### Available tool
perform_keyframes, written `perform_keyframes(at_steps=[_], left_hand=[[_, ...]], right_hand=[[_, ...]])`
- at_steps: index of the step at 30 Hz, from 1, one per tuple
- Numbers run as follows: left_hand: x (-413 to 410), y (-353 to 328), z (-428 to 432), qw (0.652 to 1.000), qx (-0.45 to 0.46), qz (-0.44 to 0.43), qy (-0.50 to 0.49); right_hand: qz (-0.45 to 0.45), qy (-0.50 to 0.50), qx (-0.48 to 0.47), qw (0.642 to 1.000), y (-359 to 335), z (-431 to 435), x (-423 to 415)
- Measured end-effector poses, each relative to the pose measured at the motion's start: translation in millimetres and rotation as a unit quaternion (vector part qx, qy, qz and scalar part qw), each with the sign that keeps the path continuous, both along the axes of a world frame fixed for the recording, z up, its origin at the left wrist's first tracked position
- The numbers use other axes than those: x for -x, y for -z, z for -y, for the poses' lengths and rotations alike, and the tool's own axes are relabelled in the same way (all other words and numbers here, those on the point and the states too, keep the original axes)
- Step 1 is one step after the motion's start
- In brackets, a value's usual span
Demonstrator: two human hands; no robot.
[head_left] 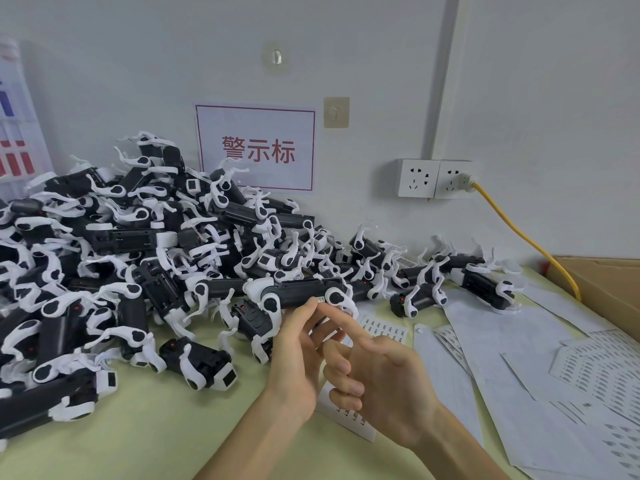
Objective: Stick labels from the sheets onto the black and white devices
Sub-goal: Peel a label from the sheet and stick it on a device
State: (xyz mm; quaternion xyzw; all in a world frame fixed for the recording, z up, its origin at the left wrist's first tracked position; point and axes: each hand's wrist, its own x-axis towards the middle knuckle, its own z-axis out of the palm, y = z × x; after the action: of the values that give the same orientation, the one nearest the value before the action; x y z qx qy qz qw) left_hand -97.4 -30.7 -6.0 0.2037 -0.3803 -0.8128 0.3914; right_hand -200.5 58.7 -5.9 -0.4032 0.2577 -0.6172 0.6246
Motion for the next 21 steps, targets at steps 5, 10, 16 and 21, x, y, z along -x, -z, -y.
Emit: perform_keyframes(at_steps=[5, 10, 16, 21], left_hand=[[-0.9, -4.4, -2.3, 1.000, -0.002, 0.008, -0.015], [-0.5, -3.0, -1.7, 1.000, 0.000, 0.011, -0.012], [0.3, -0.5, -1.1, 1.000, 0.003, 0.016, -0.026], [1.7, 1.9, 1.5, 0.997, 0.004, 0.055, -0.052]], right_hand=[[-0.007, -0.003, -0.001, 1.000, 0.1, 0.7, -0.8], [-0.012, -0.011, 0.005, 1.000, 0.1, 0.6, -0.8], [-0.008, -0.016, 0.003, 1.000, -0.3, 0.7, -0.2], [-0.012, -0.019, 0.002, 1.000, -0.1, 0.7, -1.6]])
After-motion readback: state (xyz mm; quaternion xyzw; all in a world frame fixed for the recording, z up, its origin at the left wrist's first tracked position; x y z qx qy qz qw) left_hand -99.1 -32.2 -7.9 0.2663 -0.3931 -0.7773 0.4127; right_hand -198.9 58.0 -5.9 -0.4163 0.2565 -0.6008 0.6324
